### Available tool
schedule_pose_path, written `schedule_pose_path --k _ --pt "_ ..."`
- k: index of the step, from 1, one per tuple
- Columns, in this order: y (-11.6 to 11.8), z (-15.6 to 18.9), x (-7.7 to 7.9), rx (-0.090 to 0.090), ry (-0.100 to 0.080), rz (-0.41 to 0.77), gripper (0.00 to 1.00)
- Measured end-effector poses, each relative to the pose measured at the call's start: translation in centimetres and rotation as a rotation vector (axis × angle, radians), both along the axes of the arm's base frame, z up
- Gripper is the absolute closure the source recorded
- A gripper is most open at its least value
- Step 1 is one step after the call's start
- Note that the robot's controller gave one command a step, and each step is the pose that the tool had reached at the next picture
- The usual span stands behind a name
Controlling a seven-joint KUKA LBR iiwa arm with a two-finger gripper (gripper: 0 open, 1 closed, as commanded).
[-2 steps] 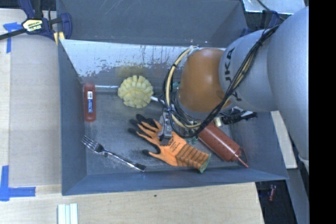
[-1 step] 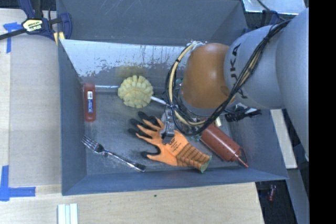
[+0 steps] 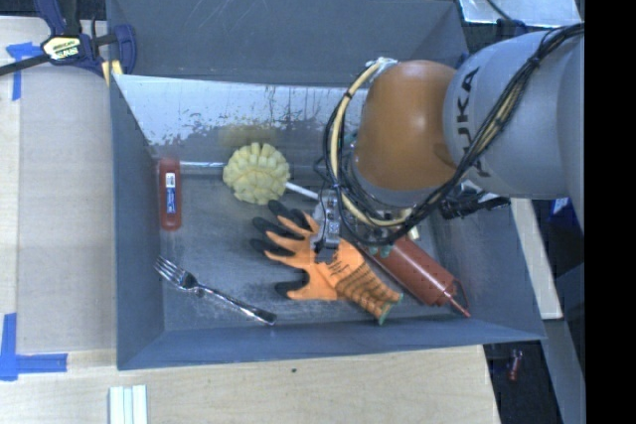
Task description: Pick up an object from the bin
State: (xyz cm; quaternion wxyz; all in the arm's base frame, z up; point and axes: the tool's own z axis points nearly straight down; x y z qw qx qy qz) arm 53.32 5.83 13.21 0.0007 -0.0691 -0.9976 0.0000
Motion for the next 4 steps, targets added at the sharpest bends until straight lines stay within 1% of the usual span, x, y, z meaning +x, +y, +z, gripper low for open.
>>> schedule_pose_path --k 1,2,3,4 --pt "0.0 3.7 0.2 0.001 -0.009 0.001 1.00" --pt "0.0 5.6 0.2 0.001 -0.009 0.001 1.00" --pt "0.0 6.4 0.3 0.001 -0.014 0.001 1.00" --pt "0.0 7.9 0.2 0.001 -0.009 0.002 1.00"
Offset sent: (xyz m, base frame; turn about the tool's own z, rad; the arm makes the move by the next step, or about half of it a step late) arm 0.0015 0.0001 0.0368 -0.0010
